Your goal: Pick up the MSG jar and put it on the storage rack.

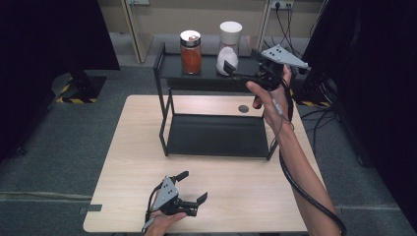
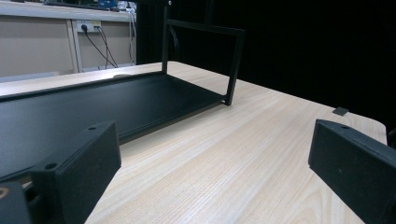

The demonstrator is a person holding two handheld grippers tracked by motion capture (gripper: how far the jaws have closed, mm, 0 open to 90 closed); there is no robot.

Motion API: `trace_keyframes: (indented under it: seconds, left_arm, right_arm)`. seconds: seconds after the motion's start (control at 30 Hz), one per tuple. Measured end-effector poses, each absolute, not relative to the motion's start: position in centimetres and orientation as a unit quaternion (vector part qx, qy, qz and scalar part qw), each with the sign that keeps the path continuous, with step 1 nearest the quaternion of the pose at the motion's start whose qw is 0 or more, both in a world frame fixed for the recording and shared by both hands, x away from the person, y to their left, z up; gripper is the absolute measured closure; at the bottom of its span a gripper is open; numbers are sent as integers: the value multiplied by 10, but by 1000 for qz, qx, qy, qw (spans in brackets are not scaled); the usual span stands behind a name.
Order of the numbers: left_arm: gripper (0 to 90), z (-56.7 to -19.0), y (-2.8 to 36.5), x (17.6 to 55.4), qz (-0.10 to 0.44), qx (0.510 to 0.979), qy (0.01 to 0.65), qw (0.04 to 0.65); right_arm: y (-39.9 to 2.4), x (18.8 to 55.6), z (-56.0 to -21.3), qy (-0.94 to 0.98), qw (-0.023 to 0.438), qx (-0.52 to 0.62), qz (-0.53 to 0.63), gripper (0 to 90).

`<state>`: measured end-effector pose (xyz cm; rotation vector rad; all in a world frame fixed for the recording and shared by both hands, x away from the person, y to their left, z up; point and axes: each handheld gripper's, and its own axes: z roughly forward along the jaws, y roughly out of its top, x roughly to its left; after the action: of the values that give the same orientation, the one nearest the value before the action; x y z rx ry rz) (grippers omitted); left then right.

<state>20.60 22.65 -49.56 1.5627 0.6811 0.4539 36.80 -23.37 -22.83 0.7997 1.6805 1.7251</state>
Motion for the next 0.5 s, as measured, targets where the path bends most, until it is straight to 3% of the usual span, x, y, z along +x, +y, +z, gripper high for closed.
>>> trace_keyframes:
  seconds: [0.5]
  left_arm:
    - [18, -496, 226, 206, 198, 684, 298, 635]
  right_arm:
    - [-239, 350, -253, 632, 287, 282, 662, 2]
